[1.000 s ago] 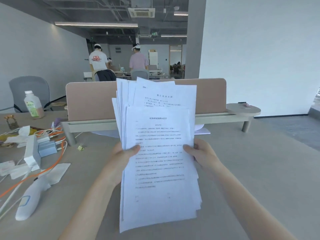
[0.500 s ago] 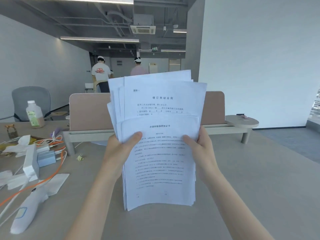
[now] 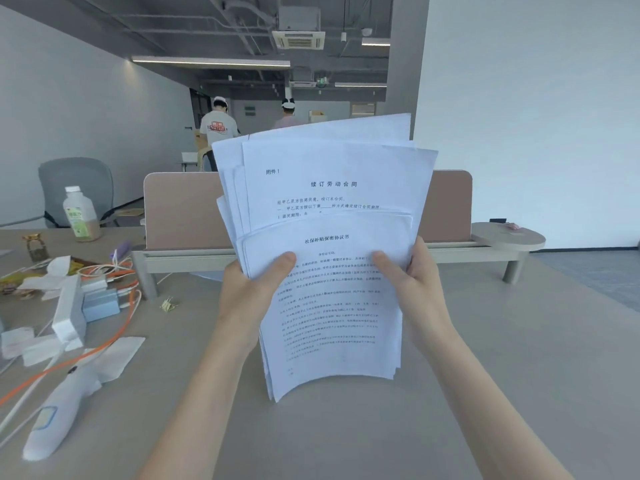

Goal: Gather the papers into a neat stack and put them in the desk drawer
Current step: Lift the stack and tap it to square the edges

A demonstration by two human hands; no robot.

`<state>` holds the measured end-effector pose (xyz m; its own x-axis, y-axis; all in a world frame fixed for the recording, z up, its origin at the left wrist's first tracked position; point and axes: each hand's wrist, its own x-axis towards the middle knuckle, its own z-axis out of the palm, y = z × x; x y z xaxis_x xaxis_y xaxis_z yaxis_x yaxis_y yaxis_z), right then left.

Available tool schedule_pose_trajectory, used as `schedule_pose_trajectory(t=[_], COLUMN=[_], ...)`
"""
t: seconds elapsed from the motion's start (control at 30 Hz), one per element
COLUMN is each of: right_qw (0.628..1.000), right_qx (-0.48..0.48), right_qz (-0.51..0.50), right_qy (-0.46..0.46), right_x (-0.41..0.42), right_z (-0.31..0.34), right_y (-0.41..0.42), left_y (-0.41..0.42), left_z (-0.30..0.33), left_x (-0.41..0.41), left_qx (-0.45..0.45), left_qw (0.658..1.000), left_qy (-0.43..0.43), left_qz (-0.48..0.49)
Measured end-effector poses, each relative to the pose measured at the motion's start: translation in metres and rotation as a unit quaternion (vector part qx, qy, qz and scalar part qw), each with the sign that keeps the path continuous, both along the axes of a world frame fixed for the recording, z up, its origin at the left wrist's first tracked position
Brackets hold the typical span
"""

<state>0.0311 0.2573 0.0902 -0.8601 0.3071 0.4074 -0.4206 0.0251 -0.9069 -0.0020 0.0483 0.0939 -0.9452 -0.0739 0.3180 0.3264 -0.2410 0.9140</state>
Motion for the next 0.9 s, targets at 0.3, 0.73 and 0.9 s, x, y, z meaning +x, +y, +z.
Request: schedule_pose_trajectory(t=[0.3, 0.73, 0.9], right_qw=[0.999, 0.997, 0.982], right_qx=[0.038, 0.057, 0.147], right_qz=[-0.007, 0.017, -0.026], right_qy=[0.022, 0.043, 0.111], right_x=[-0.001, -0.006, -0.002], right_z=[0.013, 0.013, 0.016], right_y=[0.012, 0.02, 0.018], left_y=[0.001, -0.001, 0.0], left_z=[-0.014, -0.037, -0.042], left_x=[-0.006, -0.015, -0.018], left_qx=[-0.042, -0.033, -0.03], left_qw=[0.999, 0.991, 0.99], left_qy=[-0.015, -0.052, -0.055], left_qz=[-0.031, -0.118, -0.126])
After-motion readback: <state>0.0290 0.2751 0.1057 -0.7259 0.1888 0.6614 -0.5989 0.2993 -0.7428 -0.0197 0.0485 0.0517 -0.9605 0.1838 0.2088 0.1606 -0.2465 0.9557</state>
